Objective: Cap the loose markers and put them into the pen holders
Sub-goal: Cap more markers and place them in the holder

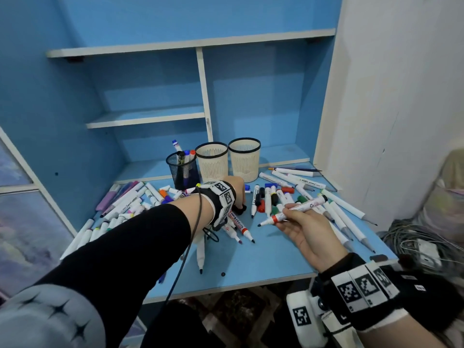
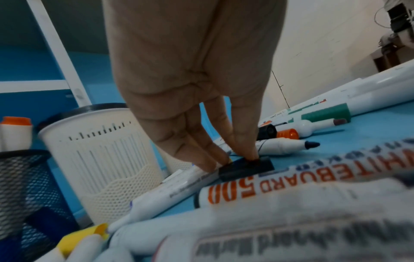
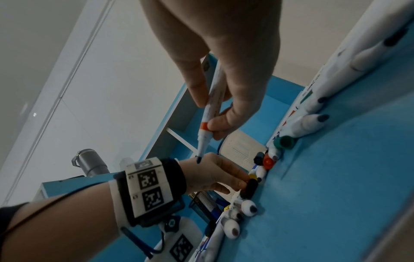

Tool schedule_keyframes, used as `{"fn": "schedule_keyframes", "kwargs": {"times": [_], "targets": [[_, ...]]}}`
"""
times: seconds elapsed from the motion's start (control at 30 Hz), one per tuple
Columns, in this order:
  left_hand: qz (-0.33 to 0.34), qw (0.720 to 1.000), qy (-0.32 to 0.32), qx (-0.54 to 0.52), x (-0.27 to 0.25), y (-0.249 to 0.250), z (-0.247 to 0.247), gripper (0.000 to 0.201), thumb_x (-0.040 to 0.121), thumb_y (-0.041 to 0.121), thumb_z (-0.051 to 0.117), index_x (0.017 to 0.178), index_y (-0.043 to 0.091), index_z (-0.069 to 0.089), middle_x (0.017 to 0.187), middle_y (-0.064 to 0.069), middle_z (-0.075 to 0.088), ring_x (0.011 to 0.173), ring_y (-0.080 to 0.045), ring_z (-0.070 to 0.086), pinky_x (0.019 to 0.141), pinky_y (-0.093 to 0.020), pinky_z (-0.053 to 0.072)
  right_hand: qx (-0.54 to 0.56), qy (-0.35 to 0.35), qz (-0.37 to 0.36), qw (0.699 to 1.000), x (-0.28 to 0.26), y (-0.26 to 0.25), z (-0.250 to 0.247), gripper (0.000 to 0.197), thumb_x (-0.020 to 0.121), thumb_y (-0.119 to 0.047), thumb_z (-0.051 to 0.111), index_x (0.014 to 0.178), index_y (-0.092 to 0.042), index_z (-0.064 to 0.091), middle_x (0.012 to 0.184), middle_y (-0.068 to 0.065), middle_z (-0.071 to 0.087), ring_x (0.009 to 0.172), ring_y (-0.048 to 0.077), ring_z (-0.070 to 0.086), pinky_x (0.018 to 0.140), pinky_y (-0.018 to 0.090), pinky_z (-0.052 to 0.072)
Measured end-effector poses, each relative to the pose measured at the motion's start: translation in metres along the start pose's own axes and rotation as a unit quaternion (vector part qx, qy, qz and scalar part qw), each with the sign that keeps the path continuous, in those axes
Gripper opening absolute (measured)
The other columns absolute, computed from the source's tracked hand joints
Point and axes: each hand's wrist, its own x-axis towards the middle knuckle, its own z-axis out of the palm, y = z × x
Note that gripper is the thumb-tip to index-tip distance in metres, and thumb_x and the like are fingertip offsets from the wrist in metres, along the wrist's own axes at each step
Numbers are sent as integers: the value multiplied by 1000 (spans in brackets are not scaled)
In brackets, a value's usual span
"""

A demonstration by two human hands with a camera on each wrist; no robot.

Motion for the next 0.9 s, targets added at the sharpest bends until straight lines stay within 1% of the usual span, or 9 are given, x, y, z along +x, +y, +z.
{"fn": "schedule_keyframes", "kwargs": {"times": [0.07, 0.13, 0.2, 0.33, 0.47, 0.6, 0.67, 0.8, 0.9], "targets": [[-9, 1000, 6, 18, 3, 3, 1, 21, 74, 27, 79, 78, 12, 65, 93, -8, 66, 81, -18, 56, 69, -29, 47, 0, 4, -3, 1000, 0, 0, -2, 7, 90, 3, 55, 87, -2, 59, 72, 14, 65, 69, 23, 63, 61, 24, 58], [-16, 1000, 12, 24, 7, 4, 3, 24, 74, 29, 79, 74, 15, 59, 87, -5, 60, 79, -17, 54, 64, -27, 45, 0, 4, -4, 1000, 0, 1, -4, 7, 90, 3, 54, 87, -2, 59, 71, 14, 66, 68, 23, 64, 61, 24, 58], [-22, 999, 12, 35, 10, 3, 5, 26, 74, 30, 79, 84, 14, 61, 89, -4, 60, 82, -17, 55, 69, -26, 45, 2, 4, -2, 1000, 1, 1, -5, 7, 89, 3, 55, 87, -2, 59, 71, 13, 66, 69, 23, 64, 59, 24, 57], [-32, 999, 4, 20, 13, -3, 4, 37, 69, 35, 82, 91, 10, 66, 101, -8, 68, 84, -19, 58, 75, -29, 48, 7, 9, 3, 1000, 2, 2, -8, 7, 89, 3, 55, 88, -2, 59, 74, 15, 65, 70, 24, 63, 58, 24, 57], [-39, 999, -17, 19, 12, -11, 0, 55, 67, 32, 83, 113, 9, 66, 109, -5, 65, 95, -19, 60, 87, -29, 49, 18, 10, 5, 1000, 4, 3, -14, 6, 89, 3, 55, 88, -2, 59, 77, 16, 65, 70, 24, 64, 58, 24, 57], [-23, 999, -32, 15, 11, -17, -4, 52, 68, 27, 83, 115, 12, 66, 118, -3, 64, 106, -18, 59, 86, -25, 47, 27, 14, 0, 1000, 8, 3, -16, 7, 89, 2, 55, 89, -3, 59, 77, 15, 66, 69, 22, 67, 62, 25, 58], [-16, 1000, -16, -3, 12, -17, -4, 52, 67, 27, 84, 114, 13, 65, 117, -4, 64, 105, -19, 59, 83, -26, 47, 28, 14, -4, 999, 9, 2, -15, 7, 89, 2, 55, 89, -3, 59, 77, 14, 66, 70, 22, 67, 62, 24, 58], [26, 994, 61, -83, 14, -4, -3, 48, 72, 29, 80, 113, 11, 64, 113, -6, 64, 99, -18, 58, 79, -25, 46, 24, 19, -12, 999, 12, 1, -12, 8, 89, 3, 55, 89, -4, 59, 79, 15, 65, 74, 23, 64, 61, 24, 57], [50, 993, 53, -90, 16, 11, 0, 44, 78, 30, 75, 117, 13, 64, 115, -6, 65, 100, -18, 59, 76, -23, 44, 21, 24, -12, 999, 14, 1, -9, 7, 88, 3, 56, 90, -3, 59, 78, 15, 64, 75, 24, 63, 62, 25, 57]]}}
